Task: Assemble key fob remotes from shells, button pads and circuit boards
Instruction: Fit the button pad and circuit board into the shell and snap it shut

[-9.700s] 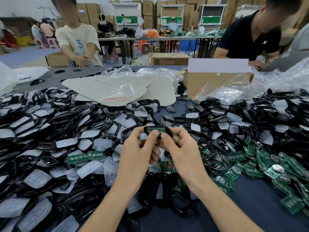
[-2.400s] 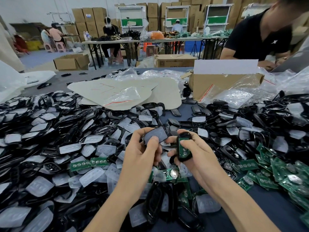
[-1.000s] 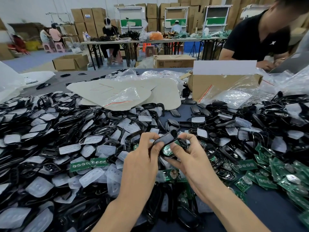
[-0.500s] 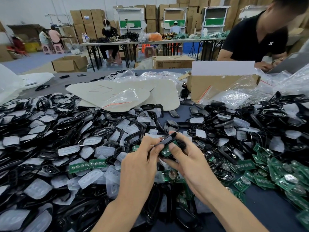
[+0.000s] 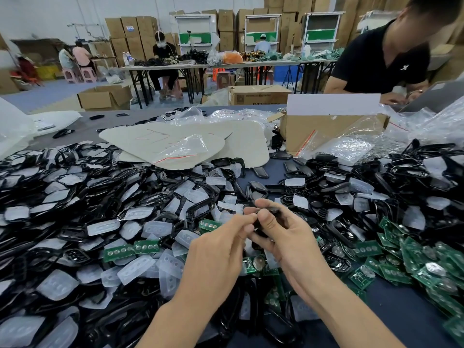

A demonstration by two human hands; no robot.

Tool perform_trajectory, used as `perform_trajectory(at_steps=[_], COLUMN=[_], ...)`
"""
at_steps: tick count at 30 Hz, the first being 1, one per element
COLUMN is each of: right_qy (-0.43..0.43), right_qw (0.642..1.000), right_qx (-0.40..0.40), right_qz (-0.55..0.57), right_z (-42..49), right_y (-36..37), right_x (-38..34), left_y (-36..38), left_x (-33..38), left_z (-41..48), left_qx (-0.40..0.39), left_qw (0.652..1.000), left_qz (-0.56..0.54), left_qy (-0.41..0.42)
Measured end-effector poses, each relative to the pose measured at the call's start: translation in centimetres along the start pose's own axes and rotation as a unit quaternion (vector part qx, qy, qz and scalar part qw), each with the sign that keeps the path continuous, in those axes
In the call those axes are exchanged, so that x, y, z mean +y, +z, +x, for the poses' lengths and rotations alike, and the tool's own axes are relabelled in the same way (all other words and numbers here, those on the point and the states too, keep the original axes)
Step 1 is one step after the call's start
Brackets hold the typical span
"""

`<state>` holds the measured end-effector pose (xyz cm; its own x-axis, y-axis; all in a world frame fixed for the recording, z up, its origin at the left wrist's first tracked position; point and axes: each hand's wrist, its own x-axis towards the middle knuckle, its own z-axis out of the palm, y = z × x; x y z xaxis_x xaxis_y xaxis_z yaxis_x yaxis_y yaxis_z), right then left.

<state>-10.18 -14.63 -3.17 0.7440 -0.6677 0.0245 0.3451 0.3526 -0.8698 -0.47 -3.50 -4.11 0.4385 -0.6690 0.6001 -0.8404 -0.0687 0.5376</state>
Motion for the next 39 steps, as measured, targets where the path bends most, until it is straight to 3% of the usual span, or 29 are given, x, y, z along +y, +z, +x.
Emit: perform_trajectory(at_steps=[6, 15, 17, 19, 21, 25, 27, 30, 35, 37, 39], right_qy=[0.012, 0.022, 0.015, 0.002, -0.016, -0.062, -0.081, -0.103, -0.127, -0.136, -0.146], right_qw=[0.999, 0.998, 0.998, 0.998, 0.999, 0.998, 0.993, 0.983, 0.975, 0.969, 0.96], right_qx=[0.032, 0.002, 0.003, 0.011, 0.018, -0.002, -0.015, -0.021, -0.049, -0.061, -0.068], right_qz=[0.017, 0.065, 0.065, 0.064, 0.044, -0.031, -0.082, -0.149, -0.176, -0.197, -0.227], right_z=[0.1, 0.0, 0.0, 0.1, 0.2, 0.1, -0.1, -0.4, -0.6, -0.6, -0.7], right_y=[0.3, 0.5, 0.4, 0.2, 0.1, 0.0, 0.1, 0.3, 0.3, 0.2, 0.1], right_x=[0.2, 0.1, 0.1, 0.0, -0.1, -0.4, -0.5, -0.6, -0.7, -0.6, -0.4], left_y=[0.4, 0.8, 0.7, 0.5, 0.3, 0.1, -0.1, -0.5, -0.9, -0.8, -0.7], left_x=[0.3, -0.5, -0.2, 0.2, 0.6, 0.7, 0.8, 0.9, 0.8, 0.6, 0.6], left_z=[0.2, 0.2, 0.2, 0.4, 0.8, 2.0, 2.3, 2.3, 2.1, 1.9, 1.8], left_qx=[0.019, 0.042, 0.031, 0.017, -0.003, 0.0, -0.017, -0.048, -0.074, -0.081, -0.078], left_qw=[0.995, 0.995, 0.999, 0.99, 0.945, 0.778, 0.705, 0.628, 0.551, 0.55, 0.57], left_qz=[0.085, 0.074, 0.012, -0.123, -0.277, -0.526, -0.595, -0.639, -0.684, -0.688, -0.678], left_qy=[0.054, 0.048, 0.012, -0.072, -0.175, -0.344, -0.387, -0.442, -0.473, -0.467, -0.458])
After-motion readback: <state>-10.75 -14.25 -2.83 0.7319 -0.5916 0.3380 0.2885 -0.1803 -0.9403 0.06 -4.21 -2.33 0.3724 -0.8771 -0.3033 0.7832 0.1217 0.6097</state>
